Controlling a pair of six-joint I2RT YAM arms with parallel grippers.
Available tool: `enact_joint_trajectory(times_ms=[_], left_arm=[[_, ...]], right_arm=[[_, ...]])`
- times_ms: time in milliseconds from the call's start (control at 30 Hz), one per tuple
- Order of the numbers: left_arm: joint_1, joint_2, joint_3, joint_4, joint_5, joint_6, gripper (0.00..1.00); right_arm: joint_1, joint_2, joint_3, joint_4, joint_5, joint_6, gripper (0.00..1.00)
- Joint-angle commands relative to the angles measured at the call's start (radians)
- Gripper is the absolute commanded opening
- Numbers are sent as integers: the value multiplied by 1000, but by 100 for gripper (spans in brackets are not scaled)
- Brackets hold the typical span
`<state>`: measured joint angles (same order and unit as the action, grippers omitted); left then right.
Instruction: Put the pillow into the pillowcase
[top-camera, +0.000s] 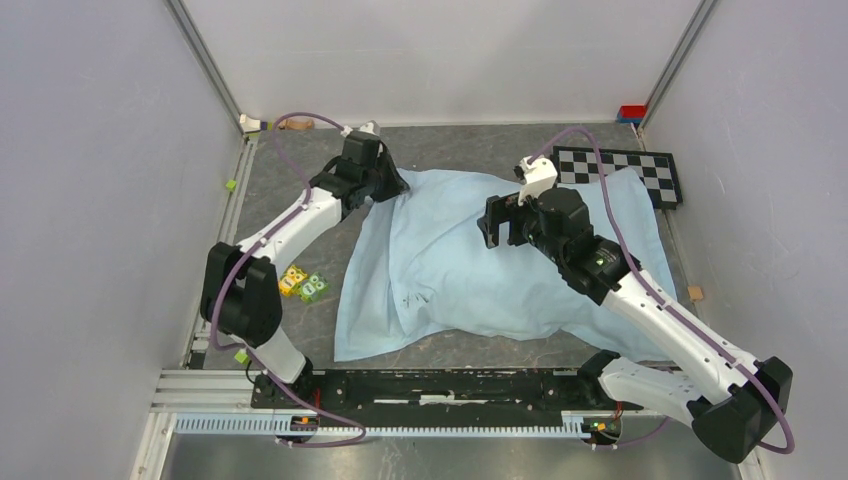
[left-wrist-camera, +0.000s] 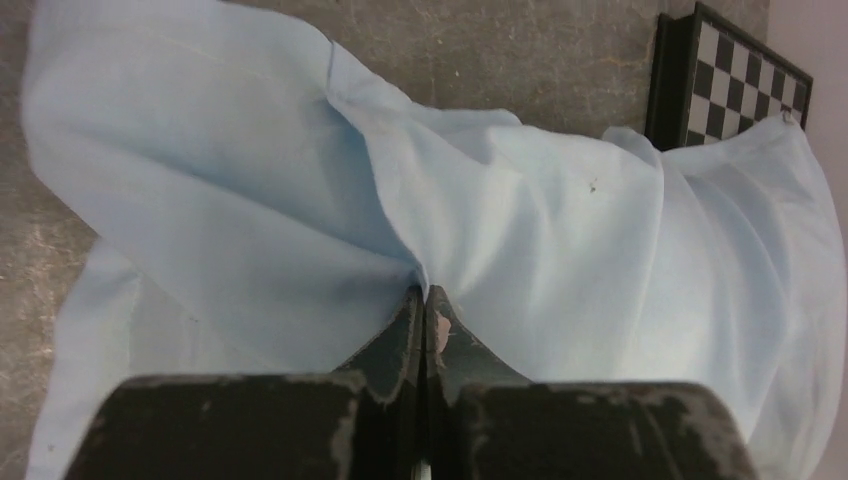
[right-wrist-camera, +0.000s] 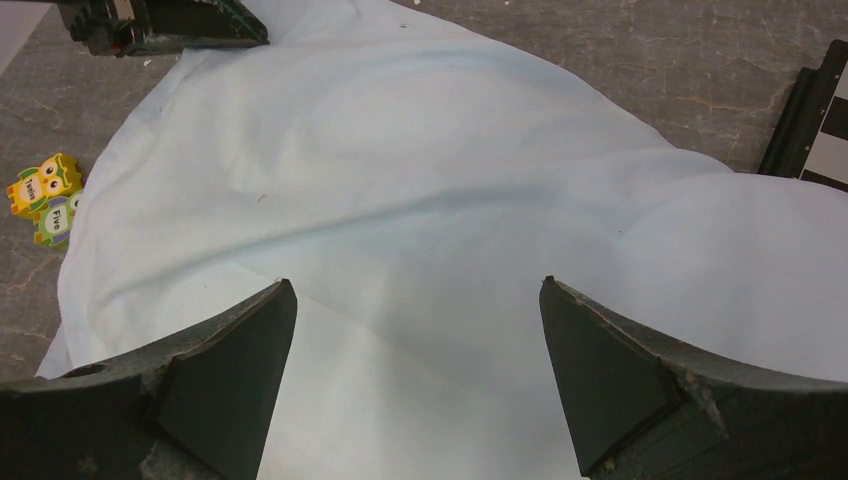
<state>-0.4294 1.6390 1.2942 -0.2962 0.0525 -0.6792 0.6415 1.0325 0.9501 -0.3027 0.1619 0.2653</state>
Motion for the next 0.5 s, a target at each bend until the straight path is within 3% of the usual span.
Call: enact_joint_trajectory(times_ms=[0,200,300,467], left_arm=[[68,33,102,55,-49,25,2],[126,65,141,49,-49,30,6],[140,85,188,0,-39,62,30],[144,28,227,-70,-86,114,85]], right_arm=[[11,-12,26,15,10,10,98],[13,-37,-3,8,31,12,98],[13,-49,-2,1,36,14,98],[14,-60,27,-12,39,12,98]])
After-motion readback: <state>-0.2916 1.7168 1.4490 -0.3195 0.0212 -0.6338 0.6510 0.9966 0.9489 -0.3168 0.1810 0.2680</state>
